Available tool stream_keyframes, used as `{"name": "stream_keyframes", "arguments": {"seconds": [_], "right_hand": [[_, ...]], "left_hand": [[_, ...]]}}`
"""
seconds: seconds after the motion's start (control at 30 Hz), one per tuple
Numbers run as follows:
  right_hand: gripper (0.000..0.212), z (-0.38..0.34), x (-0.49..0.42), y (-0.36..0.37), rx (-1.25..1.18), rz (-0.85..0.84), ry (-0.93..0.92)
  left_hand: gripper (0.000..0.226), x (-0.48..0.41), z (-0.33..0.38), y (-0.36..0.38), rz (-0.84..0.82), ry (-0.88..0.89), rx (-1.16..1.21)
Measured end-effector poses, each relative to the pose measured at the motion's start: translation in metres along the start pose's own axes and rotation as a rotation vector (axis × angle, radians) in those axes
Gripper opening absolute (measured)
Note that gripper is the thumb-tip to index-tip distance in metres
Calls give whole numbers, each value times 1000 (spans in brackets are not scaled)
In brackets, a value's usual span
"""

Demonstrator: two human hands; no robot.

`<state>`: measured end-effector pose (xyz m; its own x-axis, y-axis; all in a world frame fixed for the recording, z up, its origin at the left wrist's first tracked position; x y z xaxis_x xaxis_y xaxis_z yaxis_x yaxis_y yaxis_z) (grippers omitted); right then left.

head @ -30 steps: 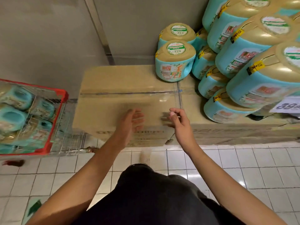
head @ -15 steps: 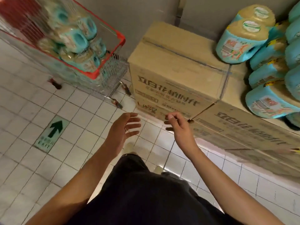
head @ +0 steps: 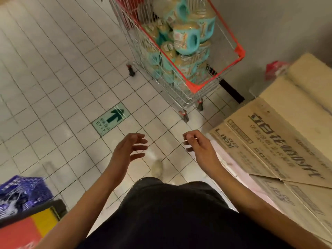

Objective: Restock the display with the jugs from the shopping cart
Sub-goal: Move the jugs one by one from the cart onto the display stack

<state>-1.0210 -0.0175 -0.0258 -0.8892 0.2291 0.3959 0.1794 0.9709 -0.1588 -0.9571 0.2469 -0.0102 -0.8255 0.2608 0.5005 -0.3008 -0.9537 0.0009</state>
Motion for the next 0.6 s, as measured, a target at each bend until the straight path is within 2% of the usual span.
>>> {"name": "stream_keyframes", "arguments": {"seconds": [0.1, 0.23, 0.43, 0.6], "right_hand": [[21, -21, -35, 28, 8, -28, -5], [34, -45, -80, 44, 38, -35, -12], [21, -77, -168, 53, 22, -34, 2], [25, -110, -269, 55, -41, 6, 6]], "left_hand": [[39, -31, 24, -34, 10, 18, 0], [31, -80, 63, -56, 35, 49, 29], [45, -168, 117, -70, 59, 51, 90], [33, -254, 151, -82, 76, 5, 94]]}}
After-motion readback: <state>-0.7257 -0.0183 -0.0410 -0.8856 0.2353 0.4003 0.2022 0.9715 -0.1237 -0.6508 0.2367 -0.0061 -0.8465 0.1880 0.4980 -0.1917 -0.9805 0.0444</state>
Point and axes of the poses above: each hand's wrist, its own x-axis away from the middle knuckle, its own y-axis out of the palm, z = x × y, the point moved 1 cm from there along -x, towards the middle knuckle
